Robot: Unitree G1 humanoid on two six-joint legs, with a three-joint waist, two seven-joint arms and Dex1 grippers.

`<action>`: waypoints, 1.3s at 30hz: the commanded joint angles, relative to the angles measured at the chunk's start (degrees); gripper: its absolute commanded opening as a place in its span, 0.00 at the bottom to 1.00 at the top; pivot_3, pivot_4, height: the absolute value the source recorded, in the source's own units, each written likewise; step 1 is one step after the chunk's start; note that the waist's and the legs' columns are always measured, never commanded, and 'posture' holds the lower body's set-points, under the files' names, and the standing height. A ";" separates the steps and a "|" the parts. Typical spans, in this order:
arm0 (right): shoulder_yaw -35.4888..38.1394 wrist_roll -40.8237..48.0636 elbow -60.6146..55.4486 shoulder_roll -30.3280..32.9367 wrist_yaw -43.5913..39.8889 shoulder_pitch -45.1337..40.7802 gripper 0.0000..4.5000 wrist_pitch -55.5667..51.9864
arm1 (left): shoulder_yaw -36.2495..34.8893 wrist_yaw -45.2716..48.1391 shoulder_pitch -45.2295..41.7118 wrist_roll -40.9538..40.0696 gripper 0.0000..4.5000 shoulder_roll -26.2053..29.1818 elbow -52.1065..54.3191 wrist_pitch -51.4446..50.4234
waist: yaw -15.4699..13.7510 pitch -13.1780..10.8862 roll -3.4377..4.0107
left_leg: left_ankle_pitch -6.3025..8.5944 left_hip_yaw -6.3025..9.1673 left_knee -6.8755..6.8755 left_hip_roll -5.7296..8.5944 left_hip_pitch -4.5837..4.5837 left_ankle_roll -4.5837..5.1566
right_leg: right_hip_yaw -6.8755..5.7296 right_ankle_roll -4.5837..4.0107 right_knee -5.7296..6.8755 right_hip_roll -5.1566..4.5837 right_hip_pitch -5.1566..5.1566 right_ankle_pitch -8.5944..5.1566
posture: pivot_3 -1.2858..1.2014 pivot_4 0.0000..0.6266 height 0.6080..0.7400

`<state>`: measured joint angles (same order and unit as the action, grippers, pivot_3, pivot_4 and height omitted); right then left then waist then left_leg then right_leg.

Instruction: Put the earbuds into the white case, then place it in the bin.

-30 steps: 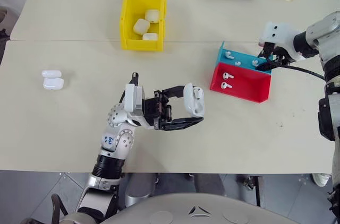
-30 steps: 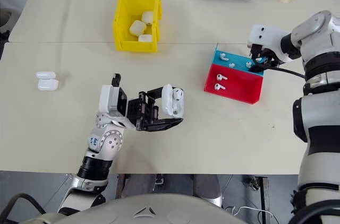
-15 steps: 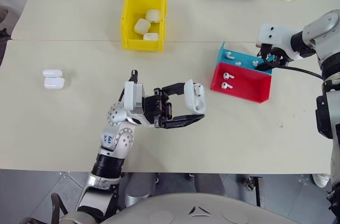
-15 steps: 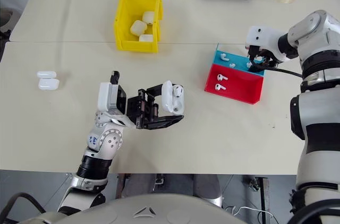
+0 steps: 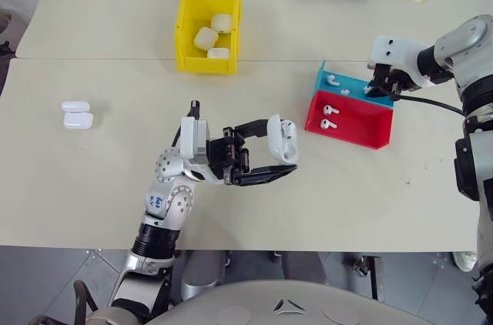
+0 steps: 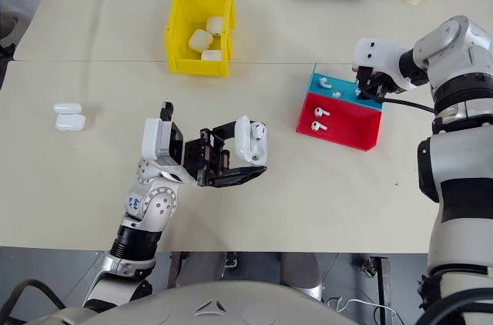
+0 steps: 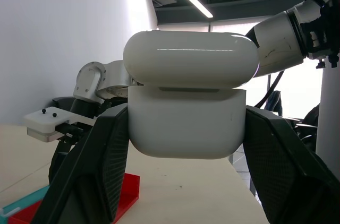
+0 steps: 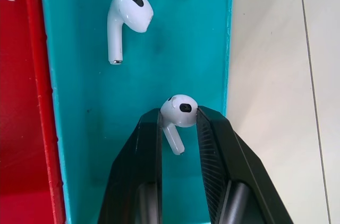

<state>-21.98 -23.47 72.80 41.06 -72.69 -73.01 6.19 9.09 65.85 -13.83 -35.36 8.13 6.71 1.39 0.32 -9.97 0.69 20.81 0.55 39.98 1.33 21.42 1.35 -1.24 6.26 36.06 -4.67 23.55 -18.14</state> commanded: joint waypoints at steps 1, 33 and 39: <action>3.56 3.00 -0.81 0.80 -0.70 -0.77 0.17 1.05 | -0.01 -0.31 -0.86 -0.32 0.64 0.16 2.96 0.26 | 0.00 0.00 0.00 | 0.00 0.00 0.00 0.00 0.00 0.00 | 0.00 0.00 0.00 0.00 0.00 0.00 | 0.52 0.24 1.00; 41.85 98.30 -105.05 -16.01 32.59 54.66 0.17 -53.59 | -6.67 3.93 -13.77 -0.78 0.64 -0.59 -12.41 0.67 | -1.50 -0.04 0.10 | 0.01 0.32 0.05 0.04 0.08 -0.01 | -0.23 0.00 0.01 0.01 -0.10 0.02 | 0.52 0.24 1.00; 36.93 96.66 -107.04 -16.61 34.13 57.72 0.17 -51.59 | -6.36 4.16 -14.02 -0.82 0.64 -1.44 -12.35 0.41 | -1.51 -0.04 0.10 | 0.01 0.31 0.05 0.04 0.08 0.01 | -0.20 0.00 0.00 0.03 -0.10 0.02 | 0.52 0.24 1.00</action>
<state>15.94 73.34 -31.84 24.62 -39.04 -15.61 -47.05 2.72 69.66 -26.75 -35.71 7.26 -6.75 1.58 -1.19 -10.00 0.79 20.82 0.84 40.03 1.37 21.50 1.36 -1.43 6.26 36.07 -4.64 23.44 -18.12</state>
